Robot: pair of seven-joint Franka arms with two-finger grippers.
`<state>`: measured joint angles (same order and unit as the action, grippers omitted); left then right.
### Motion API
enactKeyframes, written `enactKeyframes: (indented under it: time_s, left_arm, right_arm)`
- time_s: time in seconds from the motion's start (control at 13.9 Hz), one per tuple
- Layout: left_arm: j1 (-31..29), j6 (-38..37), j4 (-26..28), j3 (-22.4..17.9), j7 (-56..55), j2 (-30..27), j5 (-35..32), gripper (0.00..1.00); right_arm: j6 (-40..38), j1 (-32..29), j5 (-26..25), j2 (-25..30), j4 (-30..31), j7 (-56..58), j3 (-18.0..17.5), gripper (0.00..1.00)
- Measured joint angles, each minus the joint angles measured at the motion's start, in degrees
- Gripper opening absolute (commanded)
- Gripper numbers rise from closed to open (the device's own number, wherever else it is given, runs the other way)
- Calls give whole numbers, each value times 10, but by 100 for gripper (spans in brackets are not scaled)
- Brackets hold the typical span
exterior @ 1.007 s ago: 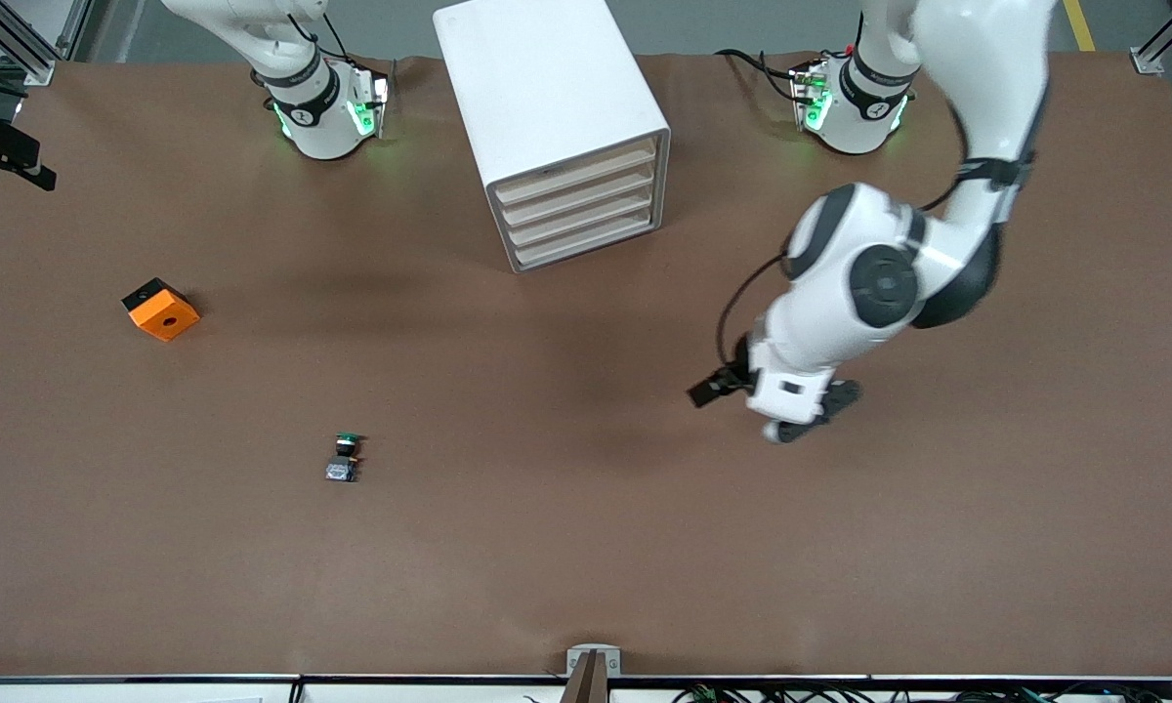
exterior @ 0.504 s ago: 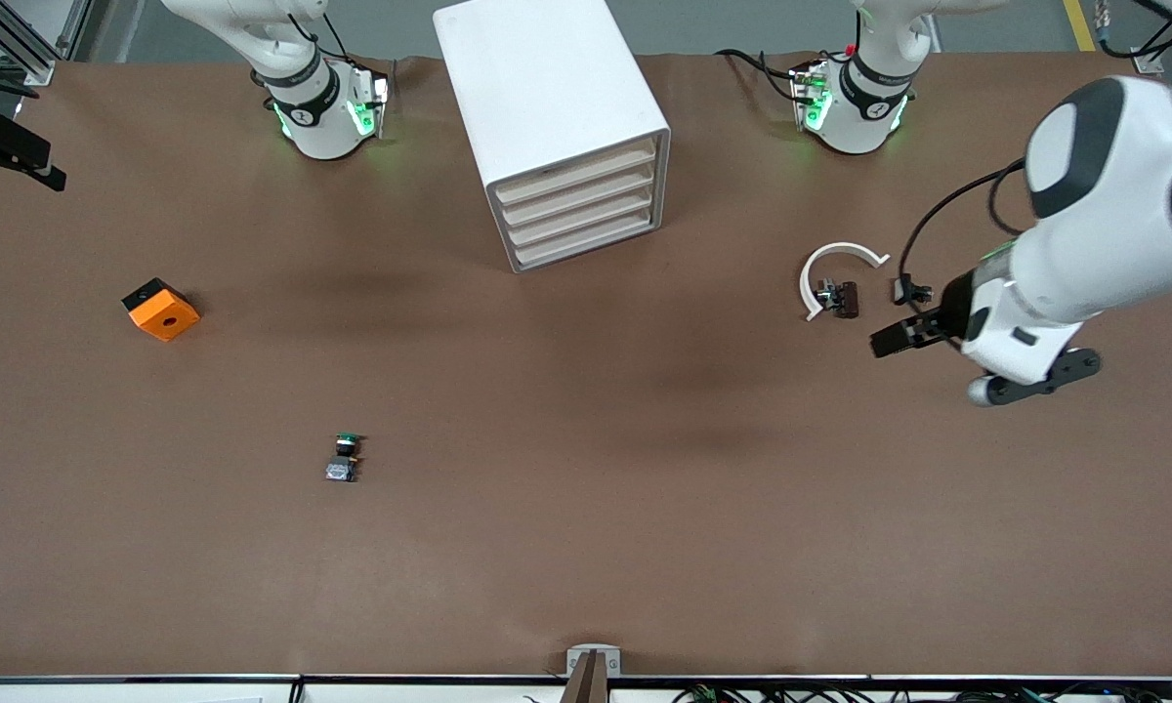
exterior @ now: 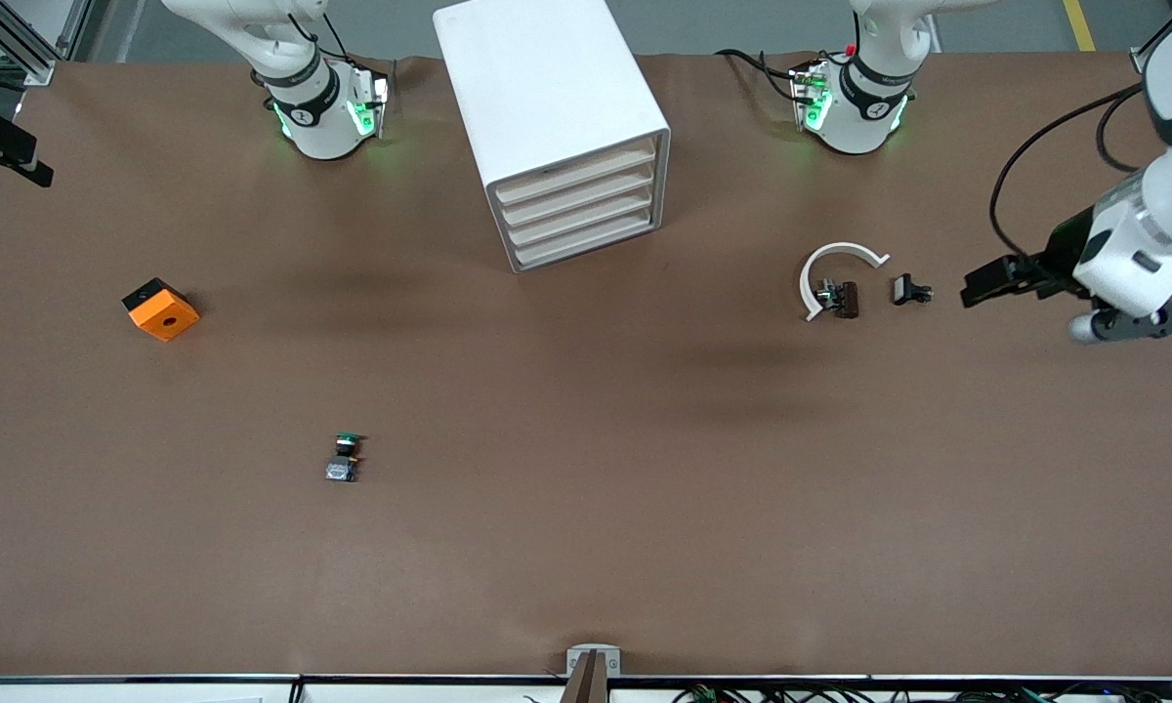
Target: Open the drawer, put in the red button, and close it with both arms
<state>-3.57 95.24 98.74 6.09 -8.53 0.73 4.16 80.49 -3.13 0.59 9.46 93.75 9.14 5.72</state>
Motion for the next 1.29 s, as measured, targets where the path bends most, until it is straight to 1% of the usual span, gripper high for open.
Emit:
enactKeyframes:
  time_s: [0.07,0.14,0.36,0.58,0.79,0.86,1.01,1.15,1.29]
  left_arm:
    - [12,0,17,-20,12,-17,0,100]
    - [18,1,34,-30,21,-30,-1,100]
    - [27,19,78,-36,29,-59,-9,100]
    - [54,50,127,-66,40,-88,-25,100]
    - [56,84,168,-77,52,-118,-26,100]
    - [56,93,172,-78,52,-124,-27,100]
    - [54,105,158,-78,52,-132,-30,100]
    - [48,100,119,-79,52,-134,-31,100]
    - [49,51,67,-80,52,-128,-31,100]
  right_arm:
    - [-4,0,0,0,0,0,1,100]
    - [-8,0,0,0,-1,0,1,100]
    - [-11,0,1,0,-1,-4,0,100]
    - [-12,0,2,0,-1,-29,0,100]
    - [-12,0,2,0,-1,-30,1,100]
    - [-12,0,2,0,-1,-30,1,100]
    - [-12,0,2,0,-1,-30,1,100]
    - [-12,0,2,0,-1,-30,1,100]
    - [-12,0,2,0,-1,-30,1,100]
